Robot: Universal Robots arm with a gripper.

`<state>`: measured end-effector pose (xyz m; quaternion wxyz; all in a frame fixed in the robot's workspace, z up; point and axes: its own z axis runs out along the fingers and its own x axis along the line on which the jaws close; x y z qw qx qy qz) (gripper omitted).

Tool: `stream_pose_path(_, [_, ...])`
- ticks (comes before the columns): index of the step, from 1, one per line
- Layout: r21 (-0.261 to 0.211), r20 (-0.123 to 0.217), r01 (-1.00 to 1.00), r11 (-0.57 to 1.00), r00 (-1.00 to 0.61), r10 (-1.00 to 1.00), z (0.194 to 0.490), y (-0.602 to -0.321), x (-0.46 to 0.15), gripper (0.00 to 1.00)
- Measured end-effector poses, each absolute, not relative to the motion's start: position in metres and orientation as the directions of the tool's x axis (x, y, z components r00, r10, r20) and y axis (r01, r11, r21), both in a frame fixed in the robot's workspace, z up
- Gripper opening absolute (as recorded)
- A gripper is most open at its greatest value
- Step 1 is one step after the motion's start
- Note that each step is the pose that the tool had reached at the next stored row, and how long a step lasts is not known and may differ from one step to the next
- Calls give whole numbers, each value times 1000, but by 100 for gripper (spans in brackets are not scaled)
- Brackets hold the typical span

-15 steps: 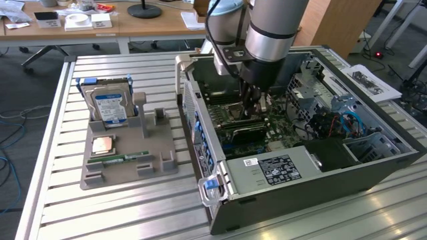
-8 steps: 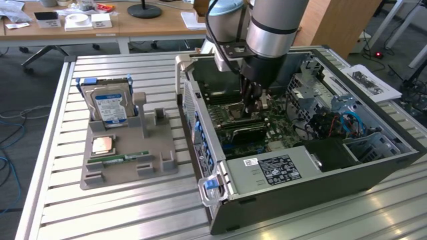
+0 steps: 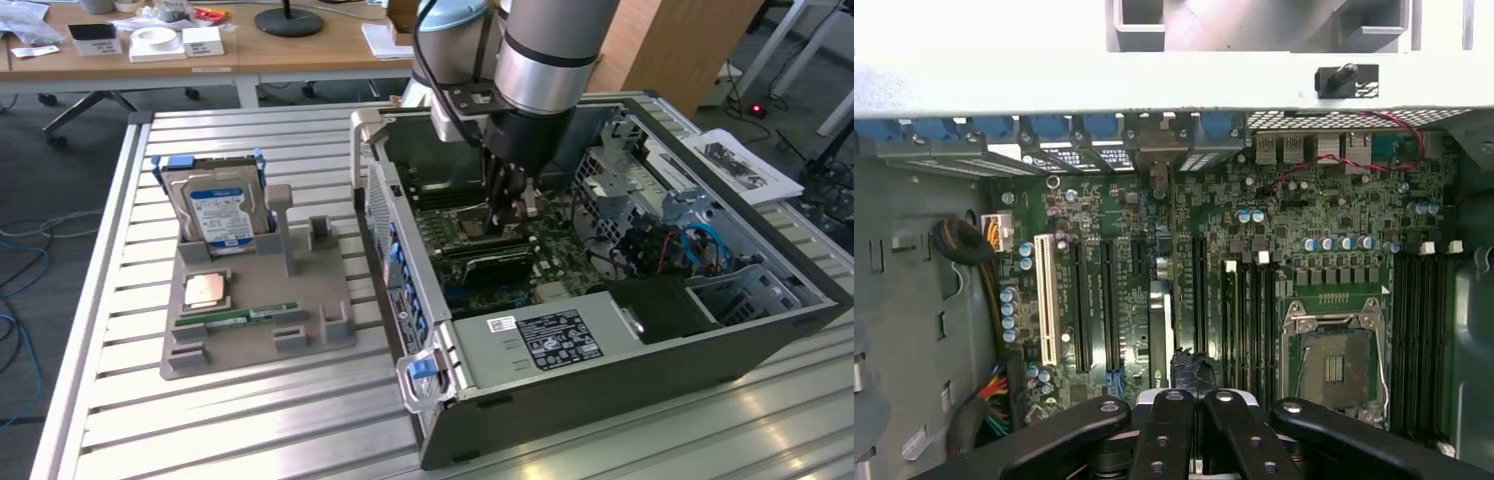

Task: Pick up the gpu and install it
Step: 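Press down on the gpu until it lock into place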

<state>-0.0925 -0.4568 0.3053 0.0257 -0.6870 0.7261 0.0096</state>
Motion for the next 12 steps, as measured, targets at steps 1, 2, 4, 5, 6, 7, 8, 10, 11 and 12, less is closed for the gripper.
stream_pose_path(1, [-21, -51, -998, 56, -55, -997, 306, -457, -92, 11])
stream_pose_path(2, [-22, -51, -998, 56, -54, -997, 307, -457, -92, 11])
stream_pose_path(4, [-22, -51, -998, 56, -55, -997, 307, -457, -91, 11])
stream_pose_path(5, [-22, -51, -998, 56, -55, -997, 307, -457, -90, 11])
stream_pose_path(6, [-22, -51, -998, 56, -55, -997, 308, -457, -90, 11])
stream_pose_path(7, [-22, -51, -998, 56, -55, -997, 308, -457, -89, 11])
stream_pose_path(8, [-21, -51, -998, 56, -55, -997, 308, -457, -89, 11])
stream_pose_path(10, [-22, -51, -998, 56, -55, -997, 308, -457, -89, 11])
stream_pose_path(11, [-22, -51, -998, 56, -55, -997, 308, -457, -89, 11])
stream_pose_path(12, [-22, -51, -998, 56, -55, -997, 308, -457, -88, 11])
